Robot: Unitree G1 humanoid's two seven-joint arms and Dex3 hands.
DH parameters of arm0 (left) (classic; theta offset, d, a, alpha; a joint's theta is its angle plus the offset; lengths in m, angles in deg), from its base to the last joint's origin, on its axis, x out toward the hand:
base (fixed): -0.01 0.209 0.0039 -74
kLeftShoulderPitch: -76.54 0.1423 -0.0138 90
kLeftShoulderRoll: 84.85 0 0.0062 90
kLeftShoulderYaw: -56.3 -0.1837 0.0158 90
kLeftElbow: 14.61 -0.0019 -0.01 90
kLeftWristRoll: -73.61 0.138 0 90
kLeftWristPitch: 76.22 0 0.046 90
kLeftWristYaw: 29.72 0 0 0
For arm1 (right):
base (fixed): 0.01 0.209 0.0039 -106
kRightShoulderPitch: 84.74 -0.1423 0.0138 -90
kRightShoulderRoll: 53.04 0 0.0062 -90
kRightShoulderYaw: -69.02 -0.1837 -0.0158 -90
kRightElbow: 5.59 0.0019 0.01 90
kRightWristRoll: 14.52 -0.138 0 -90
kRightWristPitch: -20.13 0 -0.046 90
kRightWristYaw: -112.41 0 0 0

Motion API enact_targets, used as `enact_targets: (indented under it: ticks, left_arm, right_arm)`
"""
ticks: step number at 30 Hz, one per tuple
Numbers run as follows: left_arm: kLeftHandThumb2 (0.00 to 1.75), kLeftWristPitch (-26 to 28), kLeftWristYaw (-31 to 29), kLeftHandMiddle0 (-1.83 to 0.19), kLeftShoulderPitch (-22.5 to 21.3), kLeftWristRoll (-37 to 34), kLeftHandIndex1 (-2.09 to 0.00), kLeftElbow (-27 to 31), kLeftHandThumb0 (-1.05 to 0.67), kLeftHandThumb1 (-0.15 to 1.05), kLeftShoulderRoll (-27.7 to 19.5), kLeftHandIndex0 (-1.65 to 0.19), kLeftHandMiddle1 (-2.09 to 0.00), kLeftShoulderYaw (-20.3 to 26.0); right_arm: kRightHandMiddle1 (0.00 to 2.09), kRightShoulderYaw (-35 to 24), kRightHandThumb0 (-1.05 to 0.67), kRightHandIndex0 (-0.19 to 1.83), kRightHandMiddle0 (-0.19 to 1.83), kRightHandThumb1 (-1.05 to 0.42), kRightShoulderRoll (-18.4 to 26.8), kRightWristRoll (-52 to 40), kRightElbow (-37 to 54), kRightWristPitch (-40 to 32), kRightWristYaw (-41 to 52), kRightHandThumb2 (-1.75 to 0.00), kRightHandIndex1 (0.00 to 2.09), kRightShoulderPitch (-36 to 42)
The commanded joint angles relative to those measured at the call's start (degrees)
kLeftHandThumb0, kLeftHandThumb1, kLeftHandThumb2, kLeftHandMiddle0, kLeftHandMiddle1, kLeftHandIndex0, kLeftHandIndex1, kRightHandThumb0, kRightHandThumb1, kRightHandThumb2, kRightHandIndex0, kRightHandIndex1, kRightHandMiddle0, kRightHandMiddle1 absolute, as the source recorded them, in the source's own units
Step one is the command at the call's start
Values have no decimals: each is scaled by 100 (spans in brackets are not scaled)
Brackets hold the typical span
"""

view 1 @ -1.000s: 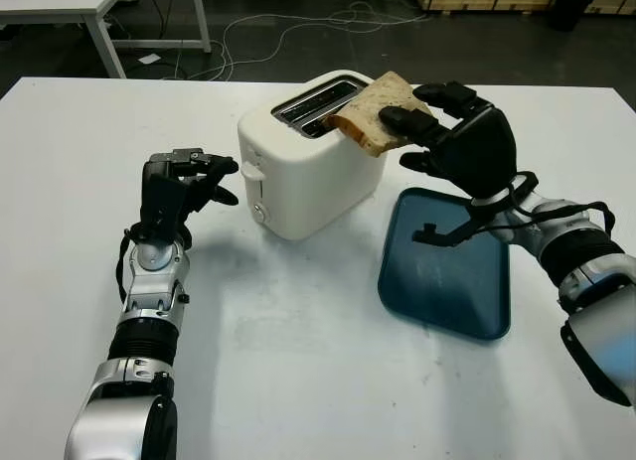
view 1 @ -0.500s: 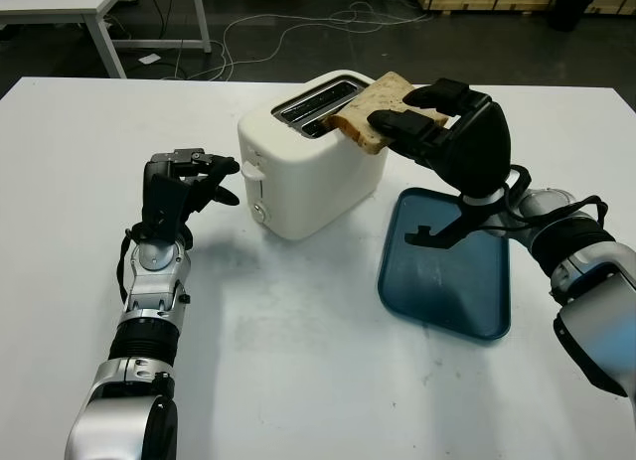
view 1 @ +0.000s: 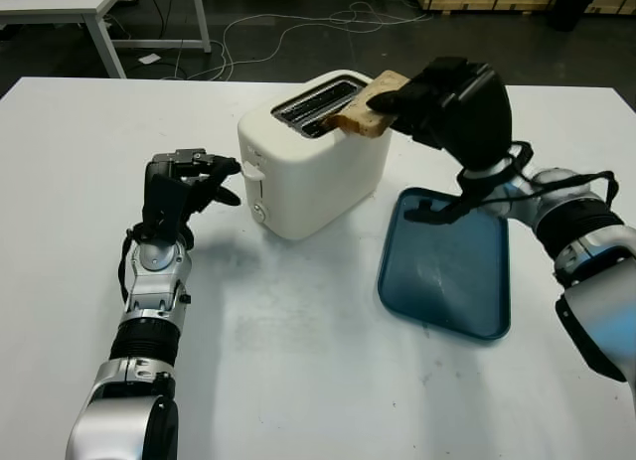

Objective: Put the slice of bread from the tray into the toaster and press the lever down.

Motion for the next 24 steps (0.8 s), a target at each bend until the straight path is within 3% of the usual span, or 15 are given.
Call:
enact_targets:
  ticks: [1,7,16,24]
  left_arm:
    - [0,23,9,-157,55,6,-32,2,-105,81,15,-157,-65,2]
    - [1,-19,33,-157,55,52,-32,-37,-105,82,5,-157,-65,-15]
    - [1,-31,78,-157,71,90,-32,-37,-105,83,-8,-157,-66,-21]
    - [1,-43,103,-157,76,72,-33,-34,-105,83,-7,-156,-66,-16]
  right_arm:
    - [20,-199,-23,110,116,-82,59,-246,-51,117,234,-1,56,-282]
    - [17,-657,-21,107,113,-87,21,-746,-250,276,1194,-3,54,-727]
    - [18,-1255,-23,110,118,-83,-256,-1561,-303,262,3066,0,70,-1306]
    - [18,-1413,-23,111,119,-80,-544,-1781,-330,-56,4177,0,73,-1715]
